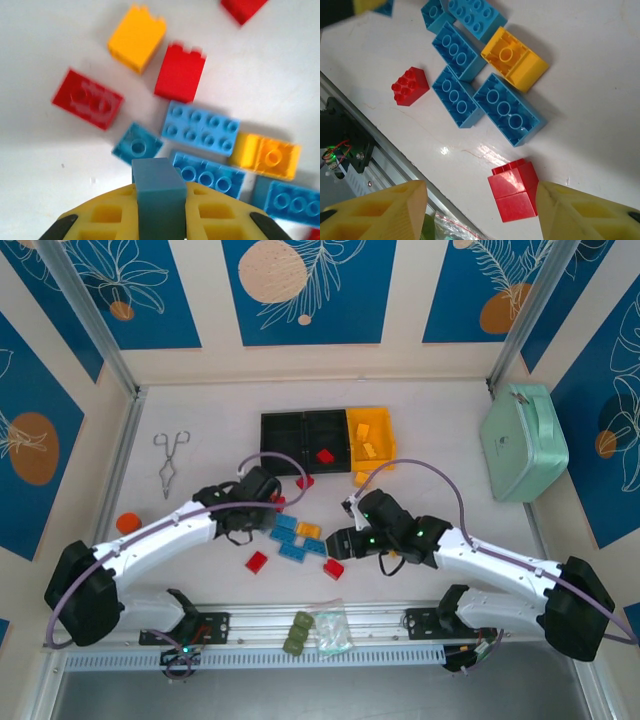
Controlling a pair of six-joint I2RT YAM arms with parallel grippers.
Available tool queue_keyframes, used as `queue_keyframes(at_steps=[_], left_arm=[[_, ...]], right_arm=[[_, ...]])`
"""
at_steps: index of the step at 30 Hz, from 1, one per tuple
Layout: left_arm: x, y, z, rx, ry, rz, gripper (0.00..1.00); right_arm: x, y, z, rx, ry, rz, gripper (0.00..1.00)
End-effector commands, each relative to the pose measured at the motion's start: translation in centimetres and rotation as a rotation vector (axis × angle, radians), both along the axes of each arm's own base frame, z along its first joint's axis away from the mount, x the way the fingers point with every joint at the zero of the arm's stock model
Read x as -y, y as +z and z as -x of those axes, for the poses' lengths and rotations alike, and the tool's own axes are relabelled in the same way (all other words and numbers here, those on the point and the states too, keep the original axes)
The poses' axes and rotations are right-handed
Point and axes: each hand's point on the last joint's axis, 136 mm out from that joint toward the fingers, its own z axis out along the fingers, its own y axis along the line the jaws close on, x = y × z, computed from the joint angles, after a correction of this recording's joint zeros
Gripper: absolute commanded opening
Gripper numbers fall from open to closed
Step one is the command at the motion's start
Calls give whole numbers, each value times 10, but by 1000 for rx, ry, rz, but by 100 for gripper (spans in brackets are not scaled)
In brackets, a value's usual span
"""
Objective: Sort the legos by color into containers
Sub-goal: Pick up the lego from the middle-left of the table, then place the lego in the container.
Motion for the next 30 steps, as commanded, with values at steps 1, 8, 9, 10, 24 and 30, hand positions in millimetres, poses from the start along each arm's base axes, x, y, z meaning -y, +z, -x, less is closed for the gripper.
queue_keyframes(at_steps=[1, 8, 9, 10, 24, 30], left_arm=[[-2, 19, -15, 19, -36, -10, 10], [17, 44, -67, 57, -48, 60, 12], [19, 45, -75, 59, -48, 63, 12], [22, 45, -83, 58, -51, 67, 12], [45, 2, -176, -24, -31, 80, 14], [47, -20, -194, -49, -10, 52, 14]], right_arm=[[-9, 16, -13, 38, -21, -36, 59], [-12, 18, -19, 28, -58, -30, 59], [-12, 19, -20, 30, -65, -30, 59], [-11, 20, -21, 34, -68, -29, 59], [-7, 10, -24, 17, -119, 1, 59], [-2, 5, -23, 10, -136, 13, 59]])
